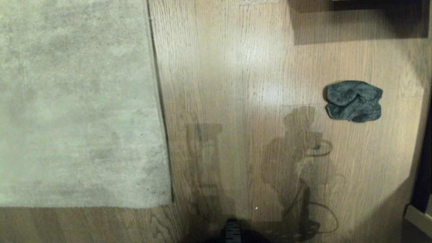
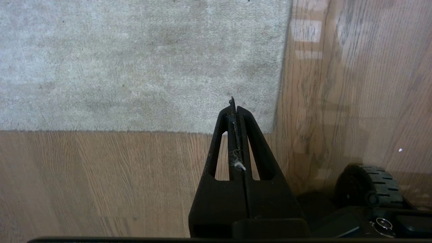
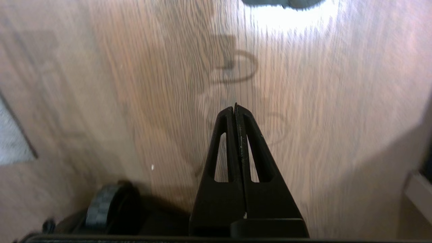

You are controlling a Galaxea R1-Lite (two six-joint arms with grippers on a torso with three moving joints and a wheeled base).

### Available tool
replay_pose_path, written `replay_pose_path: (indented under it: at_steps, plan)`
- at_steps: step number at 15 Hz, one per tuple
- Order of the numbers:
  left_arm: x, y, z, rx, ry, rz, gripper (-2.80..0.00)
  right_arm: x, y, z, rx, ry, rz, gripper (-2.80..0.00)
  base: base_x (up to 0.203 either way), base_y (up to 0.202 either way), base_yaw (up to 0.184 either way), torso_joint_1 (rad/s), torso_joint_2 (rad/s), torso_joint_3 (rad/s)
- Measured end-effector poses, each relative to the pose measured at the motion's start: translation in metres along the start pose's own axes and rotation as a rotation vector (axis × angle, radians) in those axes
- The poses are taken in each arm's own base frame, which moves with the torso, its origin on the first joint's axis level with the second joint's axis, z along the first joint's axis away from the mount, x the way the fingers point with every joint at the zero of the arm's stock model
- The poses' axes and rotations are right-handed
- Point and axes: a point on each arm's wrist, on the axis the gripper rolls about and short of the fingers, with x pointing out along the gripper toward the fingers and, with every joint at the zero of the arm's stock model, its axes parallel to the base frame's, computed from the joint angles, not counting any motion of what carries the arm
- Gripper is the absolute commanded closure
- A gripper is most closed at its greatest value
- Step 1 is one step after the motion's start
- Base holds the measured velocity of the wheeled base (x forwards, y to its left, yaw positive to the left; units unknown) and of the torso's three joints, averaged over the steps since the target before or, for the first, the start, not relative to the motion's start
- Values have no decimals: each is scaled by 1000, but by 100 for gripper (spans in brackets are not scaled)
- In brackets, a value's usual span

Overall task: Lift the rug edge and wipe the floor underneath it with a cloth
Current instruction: Pick up the rag

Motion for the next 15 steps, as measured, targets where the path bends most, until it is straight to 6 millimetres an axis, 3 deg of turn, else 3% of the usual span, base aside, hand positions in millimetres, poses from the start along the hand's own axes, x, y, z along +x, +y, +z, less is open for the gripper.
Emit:
replay_pose_path:
  at_steps: [7, 15]
  plan:
    - [0, 0, 0, 0, 0, 0, 0, 92, 0, 22, 14, -68, 13, 0, 0, 0, 0, 0, 0, 0]
    - [0, 0, 0, 0, 1, 0, 0, 156, 12, 18, 48, -105, 86, 0, 0, 0, 0, 0, 0, 0]
